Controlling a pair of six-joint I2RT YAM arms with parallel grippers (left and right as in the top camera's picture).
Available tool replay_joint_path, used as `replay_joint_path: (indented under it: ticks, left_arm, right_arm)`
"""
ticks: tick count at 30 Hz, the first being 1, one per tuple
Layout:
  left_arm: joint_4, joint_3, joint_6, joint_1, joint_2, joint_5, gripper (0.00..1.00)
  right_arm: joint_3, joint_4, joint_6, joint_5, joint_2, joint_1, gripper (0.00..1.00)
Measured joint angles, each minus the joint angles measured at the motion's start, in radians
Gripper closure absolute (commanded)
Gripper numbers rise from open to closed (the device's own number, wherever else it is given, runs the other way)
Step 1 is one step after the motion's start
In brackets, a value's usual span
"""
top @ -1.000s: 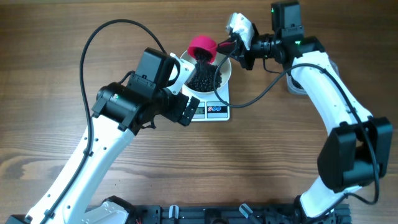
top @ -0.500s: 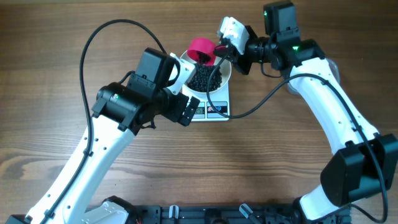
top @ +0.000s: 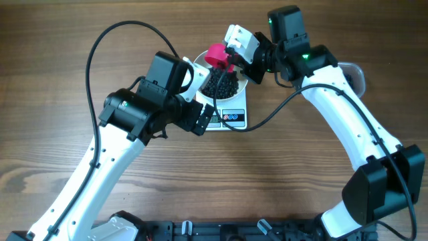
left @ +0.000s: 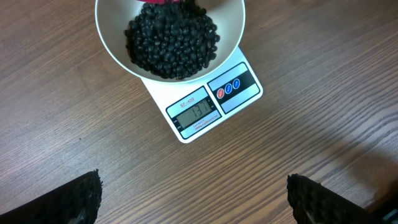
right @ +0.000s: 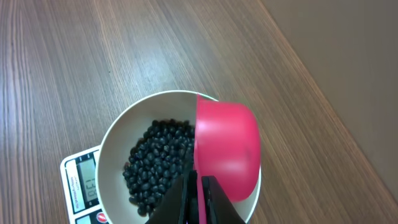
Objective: Scoop item into bowl and weigh 150g on scale
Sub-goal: 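Tilt the pink scoop with the right gripper to pour beans into the bowl, then move the scoop with the right gripper back to the bean tub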
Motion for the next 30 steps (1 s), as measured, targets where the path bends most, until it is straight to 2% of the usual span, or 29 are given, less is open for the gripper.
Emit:
replay_joint_path:
  ticks: [6,13,22,30]
  left_arm:
    - [0.0,0.0,0.0,0.0,0.0,0.0,0.0]
    - [0.0,0.0,0.0,0.0,0.0,0.0,0.0]
    - [0.0,0.0,0.0,0.0,0.0,0.0,0.0]
    - [0.0,0.0,0.0,0.0,0.0,0.0,0.0]
  right_arm:
    - [0.0,-0.045,0.031,0.009,0.0,0.0,0.96]
    - [0.0,-0.052,0.212,-0.09,-0.01,-0.037,0.96]
    - [0.0,-0.014,0.441,-0.16,-0.104,-0.122,0.96]
    - [0.0,-0.008,0.478,-0.172,-0.104,-0.123,0.96]
